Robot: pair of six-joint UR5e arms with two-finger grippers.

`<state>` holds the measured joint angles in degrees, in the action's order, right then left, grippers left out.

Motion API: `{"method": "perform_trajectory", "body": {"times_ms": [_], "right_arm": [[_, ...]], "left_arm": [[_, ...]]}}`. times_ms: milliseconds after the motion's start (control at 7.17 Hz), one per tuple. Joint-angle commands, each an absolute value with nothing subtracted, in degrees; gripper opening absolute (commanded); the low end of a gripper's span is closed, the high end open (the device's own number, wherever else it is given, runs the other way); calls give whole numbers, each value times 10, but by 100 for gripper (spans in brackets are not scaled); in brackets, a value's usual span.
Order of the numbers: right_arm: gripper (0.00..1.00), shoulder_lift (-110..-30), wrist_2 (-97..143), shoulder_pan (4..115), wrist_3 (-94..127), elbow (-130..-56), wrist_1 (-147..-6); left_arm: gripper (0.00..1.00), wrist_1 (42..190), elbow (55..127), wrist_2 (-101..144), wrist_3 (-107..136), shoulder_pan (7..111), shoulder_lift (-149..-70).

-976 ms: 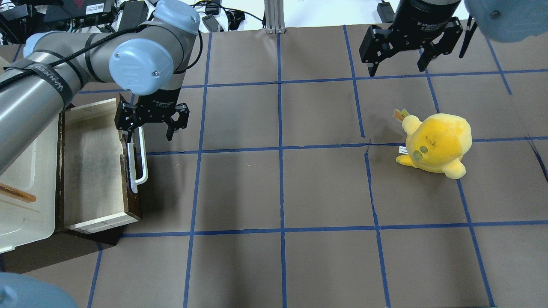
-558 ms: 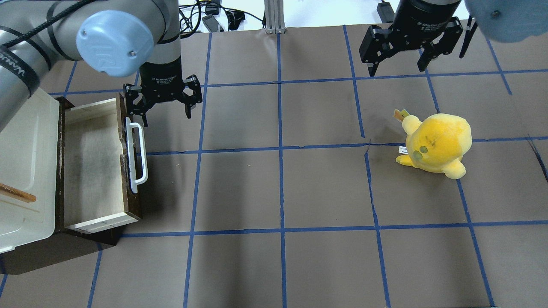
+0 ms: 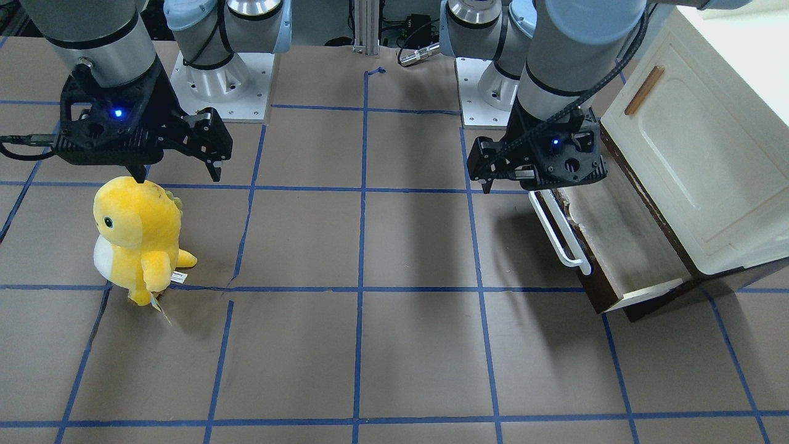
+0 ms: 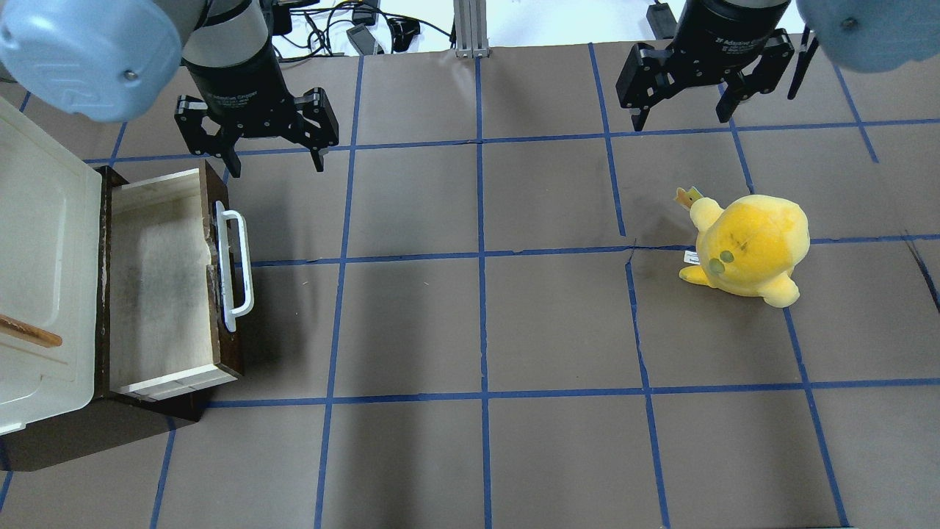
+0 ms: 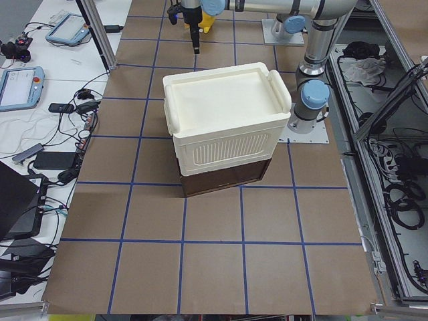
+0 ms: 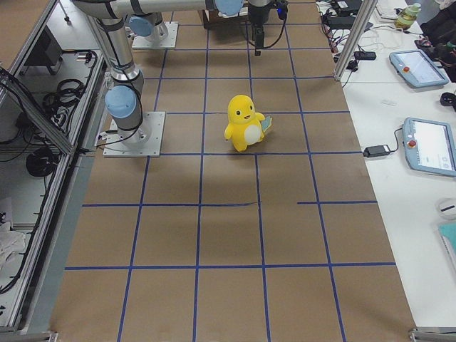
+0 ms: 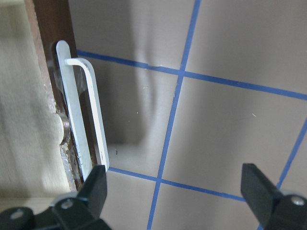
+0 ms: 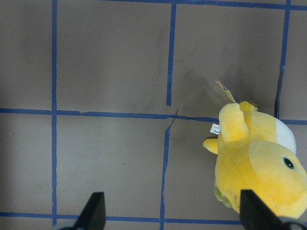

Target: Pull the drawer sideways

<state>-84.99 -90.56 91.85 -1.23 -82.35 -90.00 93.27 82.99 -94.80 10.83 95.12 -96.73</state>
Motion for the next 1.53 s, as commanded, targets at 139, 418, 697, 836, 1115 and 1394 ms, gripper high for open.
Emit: {"method": "perform_trajectory", "body": {"times_ms": [139,418,697,836,1115,1394], "right_arm": [[100,-850,-905,918,-12,-824,-900],[100,-850,-905,918,-12,-824,-900],[100,-850,-905,918,-12,-824,-900],[100,-850,-905,918,-12,-824,-900],[100,-850,-905,918,-12,-824,-900],[100,-850,-905,918,-12,-824,-900]], "left_arm": [[100,933,846,-917,48,932,-924],[100,932,876,-917,-37,905,-897],[100,929,896,-916,-78,884,-882],[100,928,900,-915,-78,884,-878],[100,906,910,-914,-79,882,-877],[100,896,918,-914,-80,882,-878]]}}
